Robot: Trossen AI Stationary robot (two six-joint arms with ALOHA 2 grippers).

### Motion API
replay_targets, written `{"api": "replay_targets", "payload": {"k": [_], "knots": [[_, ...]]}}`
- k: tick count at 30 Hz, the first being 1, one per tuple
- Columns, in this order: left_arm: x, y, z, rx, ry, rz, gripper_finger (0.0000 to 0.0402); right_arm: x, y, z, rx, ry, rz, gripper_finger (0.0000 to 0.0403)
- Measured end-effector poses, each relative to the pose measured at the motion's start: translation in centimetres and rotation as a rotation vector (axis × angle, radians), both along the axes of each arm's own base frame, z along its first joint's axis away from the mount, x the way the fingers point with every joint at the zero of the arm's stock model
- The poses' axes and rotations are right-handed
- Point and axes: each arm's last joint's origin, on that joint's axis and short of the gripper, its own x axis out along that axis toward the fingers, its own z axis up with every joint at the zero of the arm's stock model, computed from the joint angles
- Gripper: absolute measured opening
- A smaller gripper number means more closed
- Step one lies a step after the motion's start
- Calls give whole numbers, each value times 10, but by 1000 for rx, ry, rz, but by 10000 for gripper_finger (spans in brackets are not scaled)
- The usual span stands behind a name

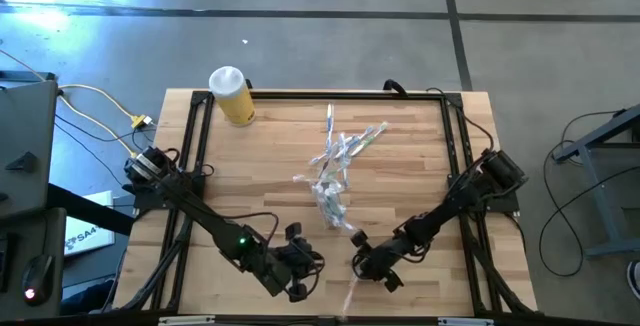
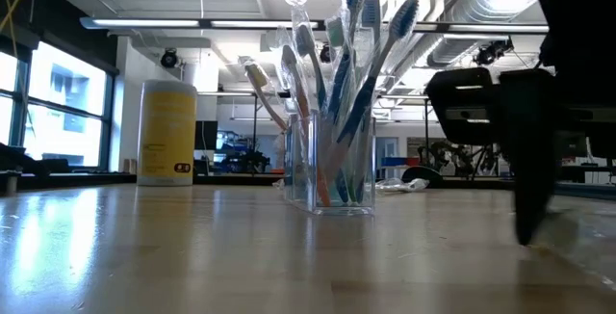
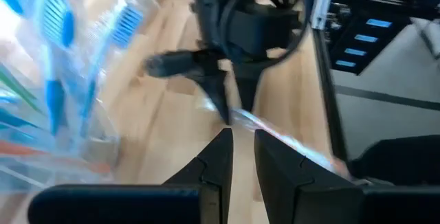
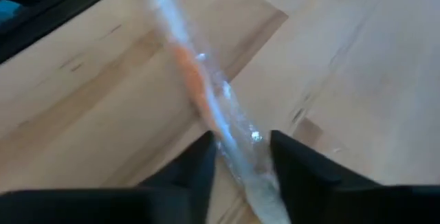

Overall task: Pick & Place toothbrushing station
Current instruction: Put the orange toothbrush into the transparent organizer

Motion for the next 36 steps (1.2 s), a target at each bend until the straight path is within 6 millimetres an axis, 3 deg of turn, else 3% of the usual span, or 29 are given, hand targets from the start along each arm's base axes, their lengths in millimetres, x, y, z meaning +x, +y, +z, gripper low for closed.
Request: {"api": "replay_targets", "payload": {"k": [4, 6, 10, 17, 29, 36], "knots": [[3, 5, 0, 34, -6, 10, 58, -1, 1, 0, 14, 14, -16, 37], [6, 9, 0, 26, 0, 8, 58, -2, 2, 1, 10, 11, -11, 16], [7, 9, 0, 1, 14, -18, 58, -8, 5, 5, -55, -21, -63, 13], [7, 10, -1, -7, 12, 10, 67, -28, -2, 32, -302, -97, -204, 10], [23, 9, -18, -49, -6, 27, 206, -39, 15, 60, -324, -238, -203, 10], [31, 11, -32, 5, 19, -1, 227, -28, 22, 78, -294, -295, -239, 10]]}}
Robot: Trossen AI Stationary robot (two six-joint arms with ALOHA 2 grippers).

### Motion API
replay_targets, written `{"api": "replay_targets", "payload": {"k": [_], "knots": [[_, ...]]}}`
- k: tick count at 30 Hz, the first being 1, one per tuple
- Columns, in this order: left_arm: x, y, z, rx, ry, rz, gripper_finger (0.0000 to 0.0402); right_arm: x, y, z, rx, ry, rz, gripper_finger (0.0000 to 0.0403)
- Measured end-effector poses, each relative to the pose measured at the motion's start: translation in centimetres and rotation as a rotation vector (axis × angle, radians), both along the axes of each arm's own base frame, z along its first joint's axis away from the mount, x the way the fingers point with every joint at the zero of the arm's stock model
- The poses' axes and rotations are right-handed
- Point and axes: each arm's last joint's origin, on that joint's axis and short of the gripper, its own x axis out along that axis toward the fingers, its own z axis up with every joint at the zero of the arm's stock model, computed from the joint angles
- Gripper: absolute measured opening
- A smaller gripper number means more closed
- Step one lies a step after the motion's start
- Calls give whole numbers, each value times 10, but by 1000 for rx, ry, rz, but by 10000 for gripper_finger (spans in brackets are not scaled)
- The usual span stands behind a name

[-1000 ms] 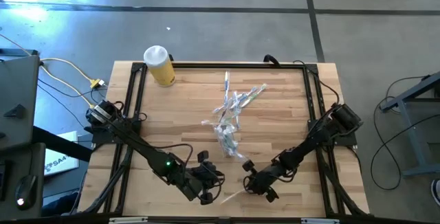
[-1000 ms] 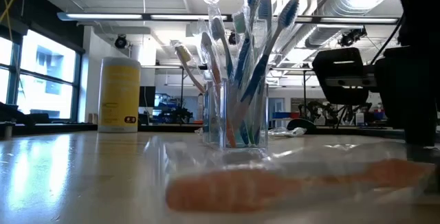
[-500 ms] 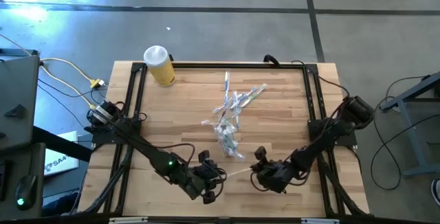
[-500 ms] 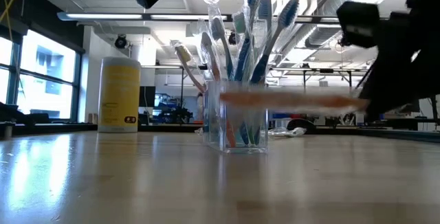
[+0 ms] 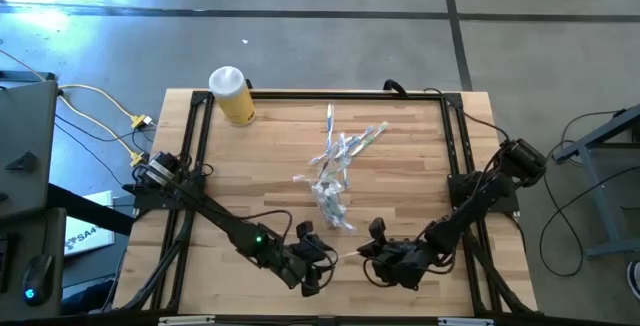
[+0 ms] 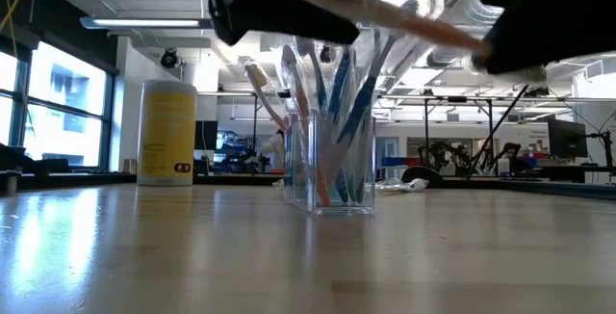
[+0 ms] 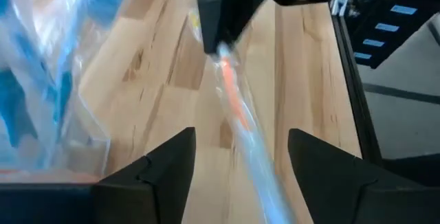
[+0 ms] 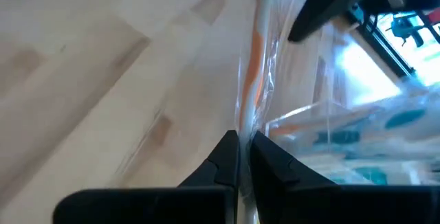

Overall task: Pick & Place toothbrushing station
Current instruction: Put the orange toothbrush into the transparent organizer

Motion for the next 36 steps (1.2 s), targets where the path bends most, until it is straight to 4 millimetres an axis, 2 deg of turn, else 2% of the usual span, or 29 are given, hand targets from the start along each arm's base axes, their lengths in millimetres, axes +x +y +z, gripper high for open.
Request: {"api": "replay_targets", "payload": {"k": [11, 31, 36], "knots": [[-4, 4, -5, 101, 53, 42, 228, 15, 11, 30, 1, -63, 39, 10], [0, 12, -5, 184, 60, 5, 228, 29, -10, 25, 109, 38, -23, 9], [4, 17, -5, 162, 70, -3, 202, 28, -11, 24, 106, 44, -27, 9]]}}
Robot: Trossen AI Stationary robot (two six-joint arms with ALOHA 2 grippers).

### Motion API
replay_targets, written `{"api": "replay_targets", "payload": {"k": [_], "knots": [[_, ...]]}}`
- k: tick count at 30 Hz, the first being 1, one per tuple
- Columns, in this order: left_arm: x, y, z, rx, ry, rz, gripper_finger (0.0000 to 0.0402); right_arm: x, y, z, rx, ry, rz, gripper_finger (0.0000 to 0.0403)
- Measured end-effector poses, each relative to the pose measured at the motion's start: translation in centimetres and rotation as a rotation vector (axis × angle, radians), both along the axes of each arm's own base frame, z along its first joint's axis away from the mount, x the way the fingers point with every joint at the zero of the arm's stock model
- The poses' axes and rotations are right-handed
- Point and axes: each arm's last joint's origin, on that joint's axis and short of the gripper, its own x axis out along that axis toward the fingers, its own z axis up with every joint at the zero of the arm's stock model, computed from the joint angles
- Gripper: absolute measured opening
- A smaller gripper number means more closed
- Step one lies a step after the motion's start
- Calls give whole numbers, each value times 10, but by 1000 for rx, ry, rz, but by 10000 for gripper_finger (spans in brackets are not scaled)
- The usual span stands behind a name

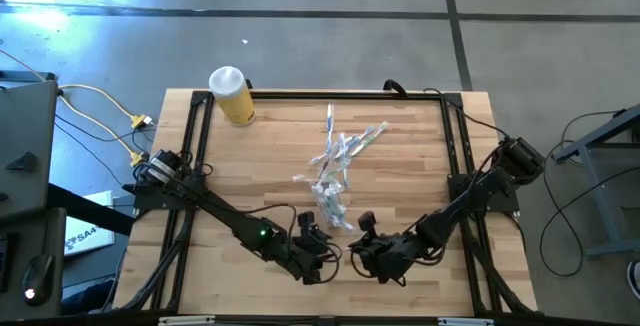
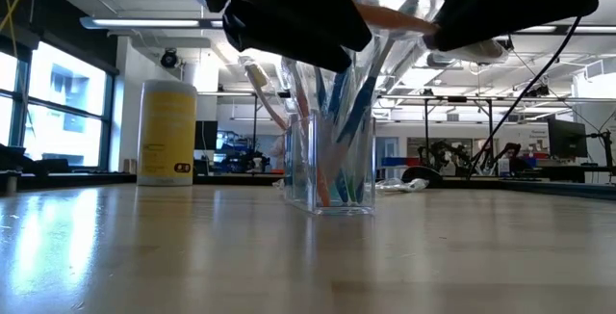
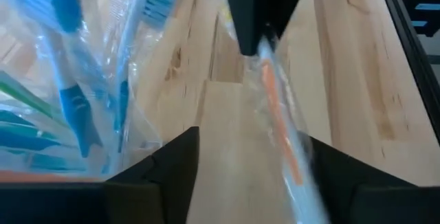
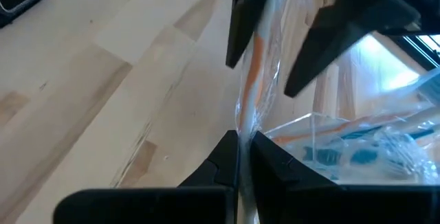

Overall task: Pick & Place toothbrushing station
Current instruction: Put the orange toothbrush into the transparent organizer

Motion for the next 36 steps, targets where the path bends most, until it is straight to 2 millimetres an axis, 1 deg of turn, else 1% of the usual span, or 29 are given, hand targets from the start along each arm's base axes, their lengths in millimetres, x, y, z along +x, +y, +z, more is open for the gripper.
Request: {"api": "replay_targets", "payload": {"k": [4, 7, 10, 11, 12, 17, 22, 25, 28, 32, 36], "knots": [[0, 0, 0, -14, 7, -18, 150, -1, -1, -1, -11, 16, 0, 11], [0, -1, 0, -19, 9, -24, 100, -1, -1, -2, -16, 23, 0, 11], [0, -1, 0, -18, 10, -26, 39, -1, -1, -3, 10, 32, -5, 13], [0, -1, 0, -17, 11, -30, 23, -1, -2, -3, 22, 32, -16, 15], [0, -1, 0, -22, 16, -41, 17, 0, -2, -3, 39, 35, -25, 18], [1, -2, 0, -54, 19, -72, 18, 0, -3, -3, 102, 41, -67, 40], [1, -3, 0, -69, 16, -77, 15, -1, 0, -2, 112, 22, -62, 64], [1, -3, 0, -73, 19, -85, 15, -3, 4, -1, 123, 17, -65, 89], [0, -4, 0, -86, 22, -88, 15, -5, 6, 0, 127, 13, -61, 123], [-2, -6, -1, -121, 31, -74, 15, -13, 10, 10, 120, -10, -22, 170], [-9, -18, 0, -124, 27, -98, 15, -28, 16, 27, 154, -46, -11, 195]]}}
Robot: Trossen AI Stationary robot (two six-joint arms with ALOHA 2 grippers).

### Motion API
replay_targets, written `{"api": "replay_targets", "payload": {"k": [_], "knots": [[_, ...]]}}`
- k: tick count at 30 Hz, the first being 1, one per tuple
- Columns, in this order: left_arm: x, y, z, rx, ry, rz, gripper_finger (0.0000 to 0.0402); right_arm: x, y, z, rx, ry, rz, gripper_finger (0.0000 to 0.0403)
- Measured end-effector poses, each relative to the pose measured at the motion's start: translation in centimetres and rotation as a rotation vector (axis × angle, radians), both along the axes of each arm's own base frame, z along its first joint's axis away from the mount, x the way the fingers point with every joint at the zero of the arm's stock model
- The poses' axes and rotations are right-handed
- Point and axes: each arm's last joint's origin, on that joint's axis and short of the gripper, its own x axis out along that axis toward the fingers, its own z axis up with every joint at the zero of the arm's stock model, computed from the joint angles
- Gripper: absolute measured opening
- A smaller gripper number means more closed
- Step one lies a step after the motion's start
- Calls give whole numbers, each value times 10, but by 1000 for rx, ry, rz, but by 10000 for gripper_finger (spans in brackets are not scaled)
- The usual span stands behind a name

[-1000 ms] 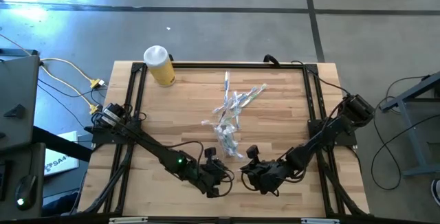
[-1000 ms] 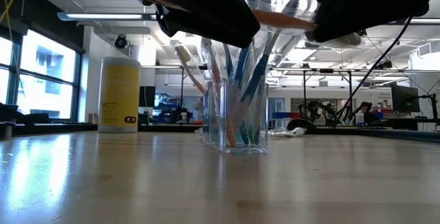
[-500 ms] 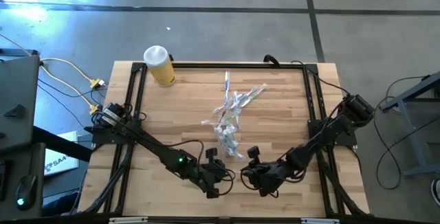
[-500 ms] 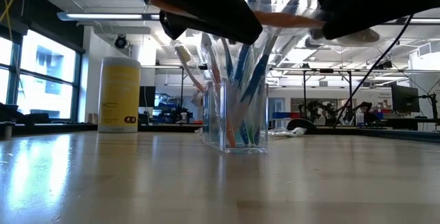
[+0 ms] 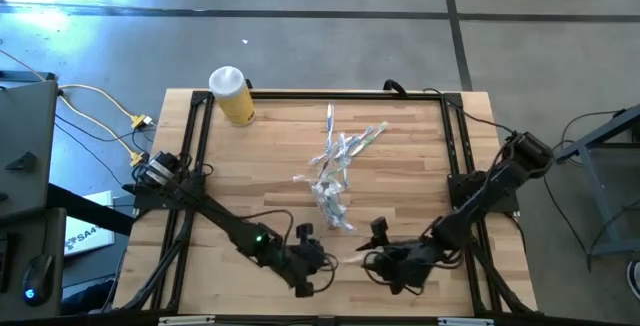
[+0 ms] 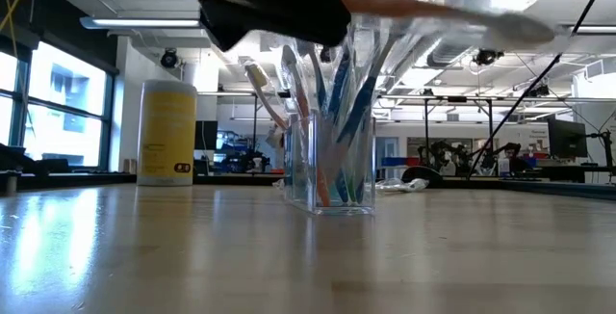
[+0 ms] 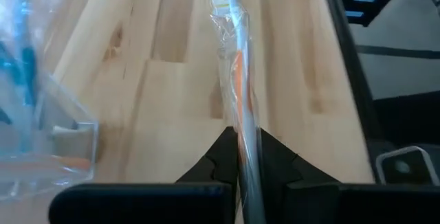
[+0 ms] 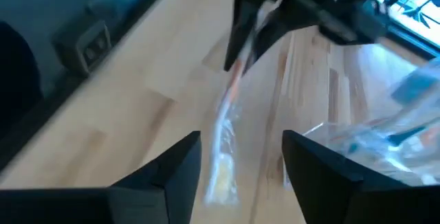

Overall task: Pick & Place toothbrushing station
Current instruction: Put the orange toothbrush into the transparent organizer

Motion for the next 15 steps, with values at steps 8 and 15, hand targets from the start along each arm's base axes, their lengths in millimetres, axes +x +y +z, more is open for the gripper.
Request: {"api": "replay_targets", "payload": {"k": [8, 15], "knots": [[-35, -47, 12, 148, -170, 41, 15, -47, 20, 38, 139, -78, 94, 192], [-63, -78, 27, 252, -364, 152, 15, -75, 39, 44, 213, -79, 176, 179]]}}
